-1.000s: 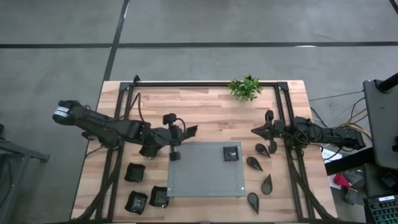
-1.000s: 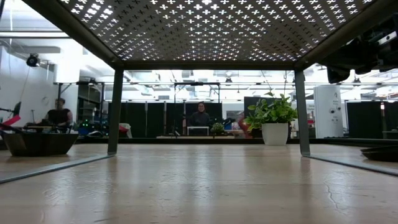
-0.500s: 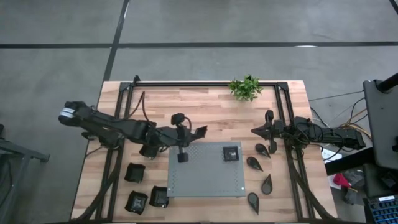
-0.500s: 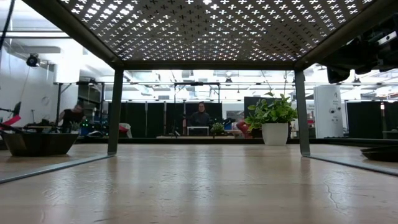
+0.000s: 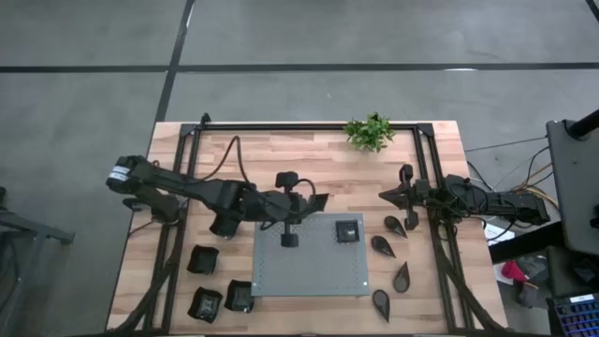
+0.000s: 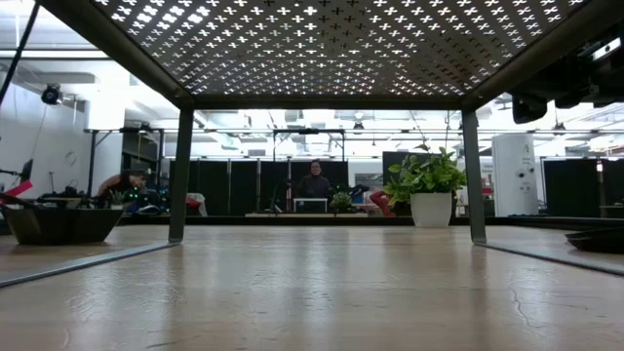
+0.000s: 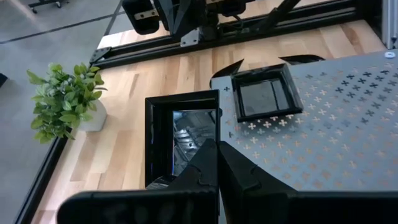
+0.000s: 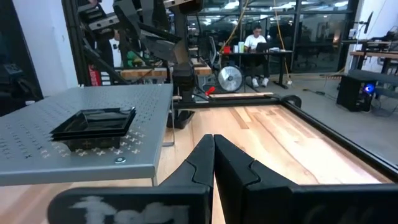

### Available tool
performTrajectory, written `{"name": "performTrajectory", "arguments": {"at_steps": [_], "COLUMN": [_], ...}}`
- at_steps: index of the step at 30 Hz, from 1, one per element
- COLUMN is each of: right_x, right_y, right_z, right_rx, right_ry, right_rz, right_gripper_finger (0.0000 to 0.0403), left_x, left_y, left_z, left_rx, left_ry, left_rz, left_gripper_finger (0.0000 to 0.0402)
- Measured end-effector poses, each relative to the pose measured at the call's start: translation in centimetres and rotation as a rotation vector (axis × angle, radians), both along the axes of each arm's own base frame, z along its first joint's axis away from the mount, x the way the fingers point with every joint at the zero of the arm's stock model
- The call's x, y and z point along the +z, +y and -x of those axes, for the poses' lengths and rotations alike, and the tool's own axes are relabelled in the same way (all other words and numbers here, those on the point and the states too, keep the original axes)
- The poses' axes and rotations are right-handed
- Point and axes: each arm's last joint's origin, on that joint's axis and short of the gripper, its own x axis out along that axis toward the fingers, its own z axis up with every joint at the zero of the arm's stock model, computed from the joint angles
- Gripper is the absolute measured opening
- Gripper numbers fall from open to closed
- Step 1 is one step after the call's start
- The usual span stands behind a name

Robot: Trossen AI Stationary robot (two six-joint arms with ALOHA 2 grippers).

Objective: Pick & Place Mini shaped plates
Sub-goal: Stack the square plate on top of the square plate on the shelf

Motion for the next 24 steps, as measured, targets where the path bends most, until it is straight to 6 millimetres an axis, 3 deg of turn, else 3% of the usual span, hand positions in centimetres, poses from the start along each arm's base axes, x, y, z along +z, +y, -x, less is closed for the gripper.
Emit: {"name": "performTrajectory", "arguments": {"at_steps": [5,11,15,24], "right_x": [0.2,1.7,2.5,3.5], "right_y": [0.0,0.0,0.0,0.0], "right_z": [0.0,0.2,0.4,-0.8], "right_rx": [-0.003,0.009,0.010,0.005], "right_ry": [-0.016,-0.182,-0.266,-0.161], "right_rz": [0.041,-0.057,-0.033,-0.025], "right_gripper_finger": [0.0008,0.0008,0.0008,0.0019], "left_x": [-0.1,0.3,0.9,1.1], "left_y": [1.1,3.3,4.6,6.6], "left_z": [-0.8,-1.1,-1.1,-1.3], "left_rx": [-0.018,-0.005,-0.025,-0.085], "left_ry": [0.015,0.021,0.033,0.035], "left_rz": [0.011,0.075,0.125,0.193], "left_gripper_finger": [0.0000,0.0000,0.0000,0.0000]}}
